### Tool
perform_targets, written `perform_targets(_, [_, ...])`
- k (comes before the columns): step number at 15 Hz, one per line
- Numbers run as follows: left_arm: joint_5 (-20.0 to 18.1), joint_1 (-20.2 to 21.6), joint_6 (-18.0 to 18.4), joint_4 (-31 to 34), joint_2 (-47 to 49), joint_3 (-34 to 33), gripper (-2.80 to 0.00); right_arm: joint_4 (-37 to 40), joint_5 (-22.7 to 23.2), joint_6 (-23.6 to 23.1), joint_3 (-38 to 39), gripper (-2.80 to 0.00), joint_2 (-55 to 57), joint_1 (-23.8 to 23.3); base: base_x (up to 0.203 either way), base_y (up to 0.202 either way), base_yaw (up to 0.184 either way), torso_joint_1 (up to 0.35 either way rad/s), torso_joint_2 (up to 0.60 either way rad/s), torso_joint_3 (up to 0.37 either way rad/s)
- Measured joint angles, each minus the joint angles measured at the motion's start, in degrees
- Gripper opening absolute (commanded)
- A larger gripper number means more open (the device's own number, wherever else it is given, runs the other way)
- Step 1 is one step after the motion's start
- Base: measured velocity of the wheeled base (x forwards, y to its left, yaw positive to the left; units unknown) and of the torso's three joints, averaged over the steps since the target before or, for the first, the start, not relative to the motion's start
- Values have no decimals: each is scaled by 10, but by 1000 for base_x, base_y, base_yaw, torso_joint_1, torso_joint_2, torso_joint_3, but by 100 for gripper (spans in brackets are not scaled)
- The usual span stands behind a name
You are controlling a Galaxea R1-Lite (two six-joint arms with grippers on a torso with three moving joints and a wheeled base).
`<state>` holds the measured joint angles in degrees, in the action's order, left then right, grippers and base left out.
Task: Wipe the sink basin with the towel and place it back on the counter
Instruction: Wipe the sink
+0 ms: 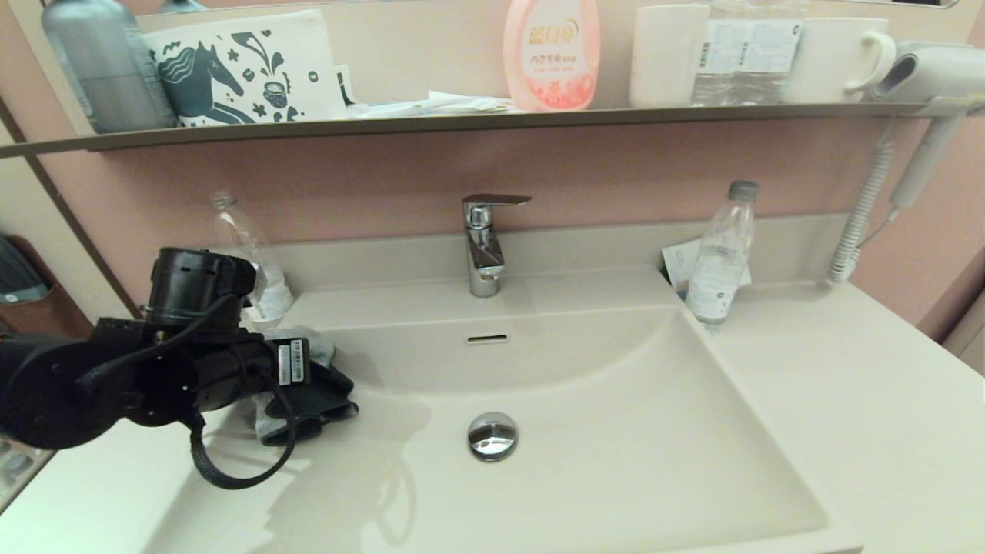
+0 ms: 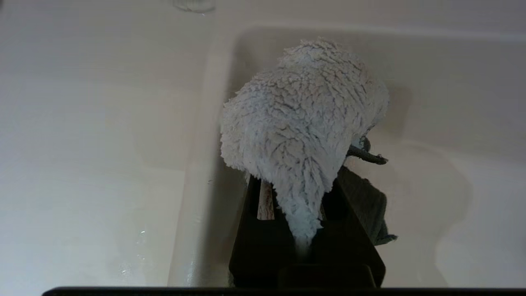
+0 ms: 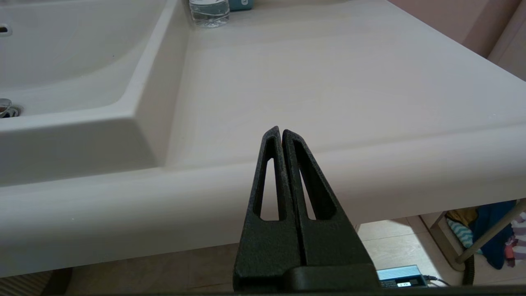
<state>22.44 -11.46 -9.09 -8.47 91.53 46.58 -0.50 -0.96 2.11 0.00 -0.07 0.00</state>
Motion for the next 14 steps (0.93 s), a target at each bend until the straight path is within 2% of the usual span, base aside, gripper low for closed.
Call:
perform_targets(3, [33,-2,5,43,-44,8,-280,0,0,0,0,-280,0,0,0,0,0,0,0,0])
perform_targets(6, [60,8,15,182,-113,57,-280,0,0,0,0,-280,0,0,0,0,0,0,0,0])
perform_targets(7, [84,22,18,238,-137,79,-280,0,0,0,0,-280,0,0,0,0,0,0,0,0])
perform_targets(8, [107,42,22,283,-156,95,-280,0,0,0,0,-280,0,0,0,0,0,0,0,0])
perform_targets(10, [125,95,45,333,-185,115,-280,0,0,0,0,-280,0,0,0,0,0,0,0,0])
perform_targets(12, [121,172,86,341,-205,121,-280,0,0,0,0,-280,0,0,0,0,0,0,0,0])
perform_targets(14, [102,243,119,342,-219,103,-280,0,0,0,0,-280,0,0,0,0,0,0,0,0])
